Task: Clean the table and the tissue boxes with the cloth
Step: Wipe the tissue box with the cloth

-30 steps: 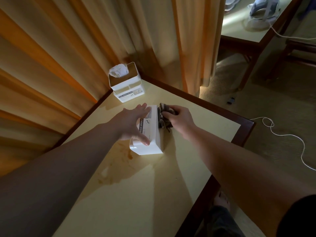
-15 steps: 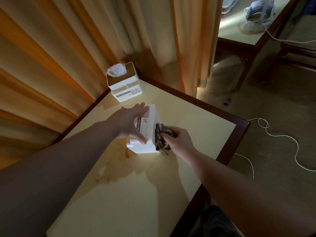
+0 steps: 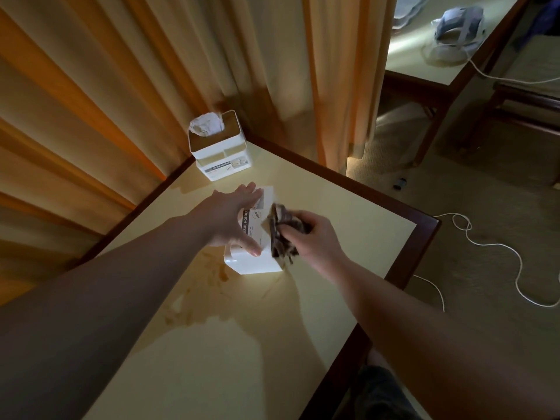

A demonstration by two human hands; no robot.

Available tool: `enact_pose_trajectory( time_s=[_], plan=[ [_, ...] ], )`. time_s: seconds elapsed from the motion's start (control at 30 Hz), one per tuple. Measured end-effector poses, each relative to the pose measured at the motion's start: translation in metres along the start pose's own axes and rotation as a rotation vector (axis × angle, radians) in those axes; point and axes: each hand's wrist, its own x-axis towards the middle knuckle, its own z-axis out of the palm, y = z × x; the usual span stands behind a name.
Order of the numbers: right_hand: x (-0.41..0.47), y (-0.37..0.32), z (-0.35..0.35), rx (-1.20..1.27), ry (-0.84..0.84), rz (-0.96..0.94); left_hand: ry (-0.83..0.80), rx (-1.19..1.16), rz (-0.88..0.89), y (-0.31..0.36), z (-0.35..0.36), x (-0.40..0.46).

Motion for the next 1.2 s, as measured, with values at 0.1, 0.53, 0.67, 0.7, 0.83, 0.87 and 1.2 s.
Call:
enact_pose_trajectory(
  time_s=[0.1, 0.53, 0.67, 0.7, 0.83, 0.87, 1.2],
  plan=[
    [-0.022, 0.021, 0.003, -0.088, -0.016, 0.104, -0.002, 0.018, 0.024, -0.004, 0.001, 0.004],
    [0.079, 0.019, 0.001, -0.334, 0.173, 0.075, -0.018, -0.002, 0.042, -0.014, 0.005, 0.010],
    [0.058, 0.026, -0.001, -0.332, 0.112, 0.098, -0.017, -0.007, 0.040, -0.017, 0.005, 0.011],
    [0.047, 0.028, -0.001, -0.330, 0.086, 0.103, -0.012, -0.009, 0.038, -0.017, 0.005, 0.011],
    [0.002, 0.024, -0.006, -0.216, -0.002, 0.101, 0.025, 0.010, 0.023, -0.013, 0.006, 0.007],
    [-0.006, 0.019, -0.007, -0.184, 0.008, 0.082, 0.039, 0.018, 0.018, -0.012, 0.007, 0.005],
    [-0.031, -0.005, -0.003, -0.324, 0.174, -0.336, 0.078, 0.101, 0.034, -0.011, 0.013, 0.001]
  ],
)
